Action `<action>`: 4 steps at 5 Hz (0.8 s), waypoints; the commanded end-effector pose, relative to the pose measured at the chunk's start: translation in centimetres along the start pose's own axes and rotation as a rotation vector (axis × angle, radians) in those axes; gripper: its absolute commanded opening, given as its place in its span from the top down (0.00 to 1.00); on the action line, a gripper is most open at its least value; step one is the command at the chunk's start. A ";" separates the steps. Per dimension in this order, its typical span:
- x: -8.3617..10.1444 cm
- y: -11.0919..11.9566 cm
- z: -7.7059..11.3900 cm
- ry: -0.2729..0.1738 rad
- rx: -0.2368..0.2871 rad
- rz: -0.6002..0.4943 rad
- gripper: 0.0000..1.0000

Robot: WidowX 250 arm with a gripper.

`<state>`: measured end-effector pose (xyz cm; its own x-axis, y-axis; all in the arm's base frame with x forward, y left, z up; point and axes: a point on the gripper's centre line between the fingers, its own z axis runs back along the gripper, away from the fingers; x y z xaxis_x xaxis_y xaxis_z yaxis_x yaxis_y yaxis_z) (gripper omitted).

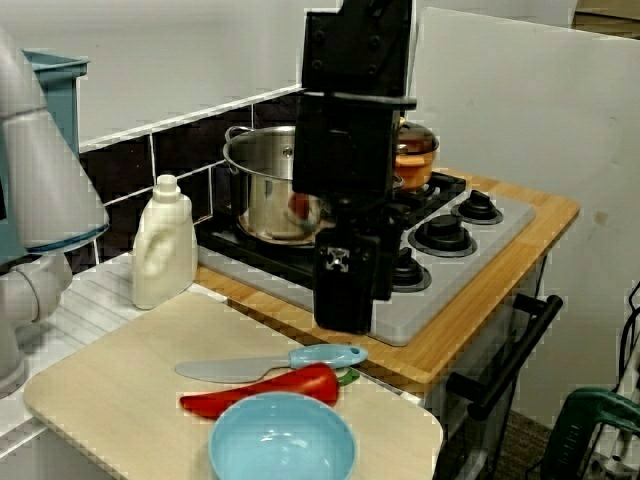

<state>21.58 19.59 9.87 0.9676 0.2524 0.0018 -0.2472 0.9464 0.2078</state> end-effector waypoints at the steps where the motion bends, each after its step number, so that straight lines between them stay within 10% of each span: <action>1: -0.6 2.9 0.3 -0.050 0.023 -0.239 0.00; 4: 0.1 2.3 -0.9 -0.061 -0.059 -0.457 0.00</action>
<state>20.83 20.54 8.07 0.9783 -0.2031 -0.0410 0.2064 0.9725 0.1082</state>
